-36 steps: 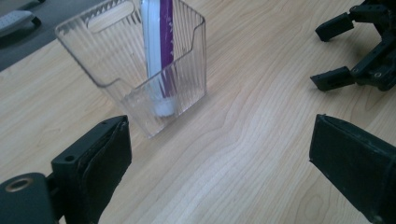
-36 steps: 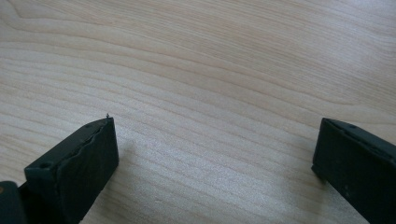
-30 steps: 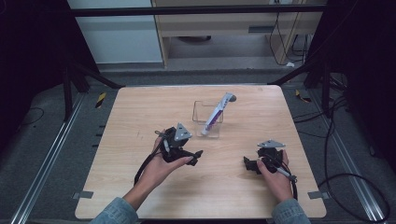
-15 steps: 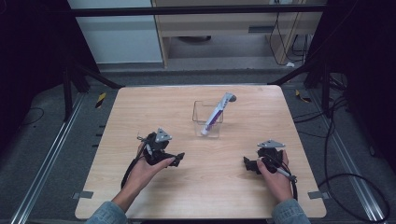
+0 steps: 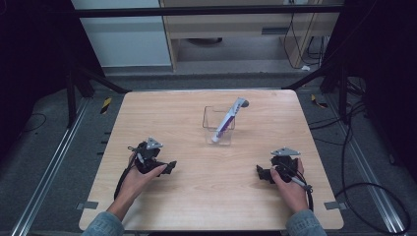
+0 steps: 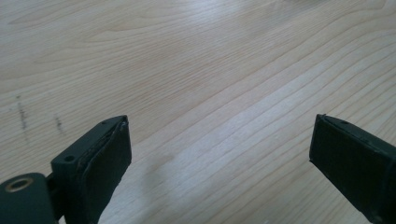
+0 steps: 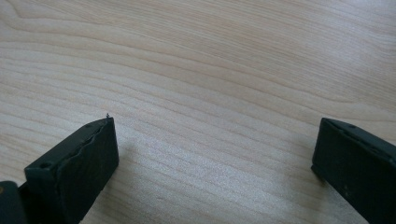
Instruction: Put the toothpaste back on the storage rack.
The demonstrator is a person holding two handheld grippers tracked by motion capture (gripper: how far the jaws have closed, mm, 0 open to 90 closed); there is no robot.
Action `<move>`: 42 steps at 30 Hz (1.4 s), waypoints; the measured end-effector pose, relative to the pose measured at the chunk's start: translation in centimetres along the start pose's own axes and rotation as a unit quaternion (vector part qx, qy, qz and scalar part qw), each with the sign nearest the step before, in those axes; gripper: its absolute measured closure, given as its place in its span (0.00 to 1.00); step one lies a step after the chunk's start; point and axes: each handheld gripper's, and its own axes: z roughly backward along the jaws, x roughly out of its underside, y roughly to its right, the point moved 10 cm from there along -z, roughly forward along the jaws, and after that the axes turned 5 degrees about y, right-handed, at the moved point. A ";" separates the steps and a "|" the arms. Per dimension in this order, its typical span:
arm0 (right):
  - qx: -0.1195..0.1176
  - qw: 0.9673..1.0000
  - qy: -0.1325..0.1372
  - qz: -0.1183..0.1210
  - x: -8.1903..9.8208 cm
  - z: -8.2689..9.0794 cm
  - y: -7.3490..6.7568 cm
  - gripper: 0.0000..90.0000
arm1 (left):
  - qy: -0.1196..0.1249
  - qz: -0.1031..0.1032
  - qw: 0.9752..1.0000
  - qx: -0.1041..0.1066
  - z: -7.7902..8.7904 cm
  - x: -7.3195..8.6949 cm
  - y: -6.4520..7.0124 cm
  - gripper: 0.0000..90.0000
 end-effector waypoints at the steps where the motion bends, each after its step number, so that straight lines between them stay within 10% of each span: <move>1: 0.000 1.000 0.000 0.000 0.0 0.0 0.0 0.01 | -0.001 0.000 1.000 0.001 0.1 0.2 -0.2 0.05; 42: 0.000 1.000 0.000 0.000 0.0 0.0 0.0 0.01 | -0.002 0.029 0.999 -0.040 -0.3 3.7 -5.5 0.05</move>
